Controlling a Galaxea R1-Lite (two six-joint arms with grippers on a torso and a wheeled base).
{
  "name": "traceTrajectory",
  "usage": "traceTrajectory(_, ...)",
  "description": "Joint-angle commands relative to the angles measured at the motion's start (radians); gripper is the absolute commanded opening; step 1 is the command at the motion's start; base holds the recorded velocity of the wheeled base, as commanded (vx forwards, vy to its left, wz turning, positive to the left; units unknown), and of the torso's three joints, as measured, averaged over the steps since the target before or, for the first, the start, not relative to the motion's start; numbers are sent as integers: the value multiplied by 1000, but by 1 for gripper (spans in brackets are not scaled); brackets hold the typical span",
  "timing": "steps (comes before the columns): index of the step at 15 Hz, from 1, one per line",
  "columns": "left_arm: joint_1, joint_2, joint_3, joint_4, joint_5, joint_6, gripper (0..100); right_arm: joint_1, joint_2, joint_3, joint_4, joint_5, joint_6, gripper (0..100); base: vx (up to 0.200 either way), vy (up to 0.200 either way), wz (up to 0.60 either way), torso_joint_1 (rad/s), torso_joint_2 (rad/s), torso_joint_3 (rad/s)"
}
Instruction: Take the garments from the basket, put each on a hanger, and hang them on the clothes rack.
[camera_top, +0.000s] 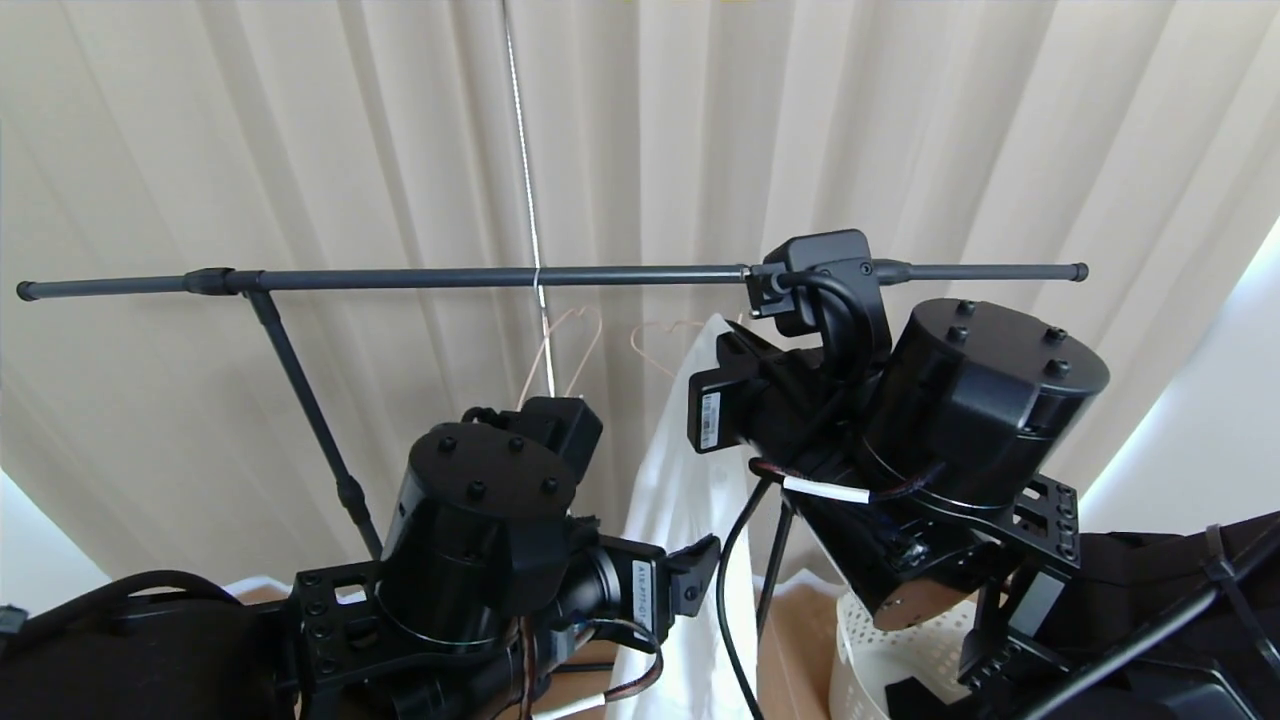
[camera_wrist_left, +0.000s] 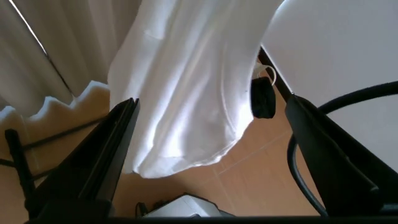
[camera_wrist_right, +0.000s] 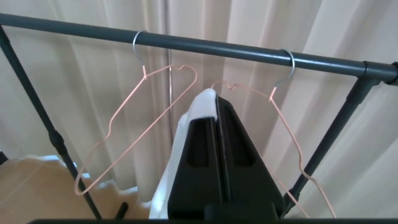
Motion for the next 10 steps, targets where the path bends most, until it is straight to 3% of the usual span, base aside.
traceTrajectory(1,0,37,-11,-13,6,0,100,19,4,6,-2,0,0,0,0,0,0,0,0,0)
traceTrajectory(4,17,49,-36,-14,18,-4,100,41,-3,10,-2,0,3,0,0,0,0,0,0,0)
traceTrajectory(8,63,148,-117,-13,171,-3,100,41,-3,13,-62,2,-8,0,0,0,0,0,0,0)
traceTrajectory(10,66,157,-115,-11,191,-3,100,41,-9,13,-66,2,-8,0,0,0,0,0,0,0)
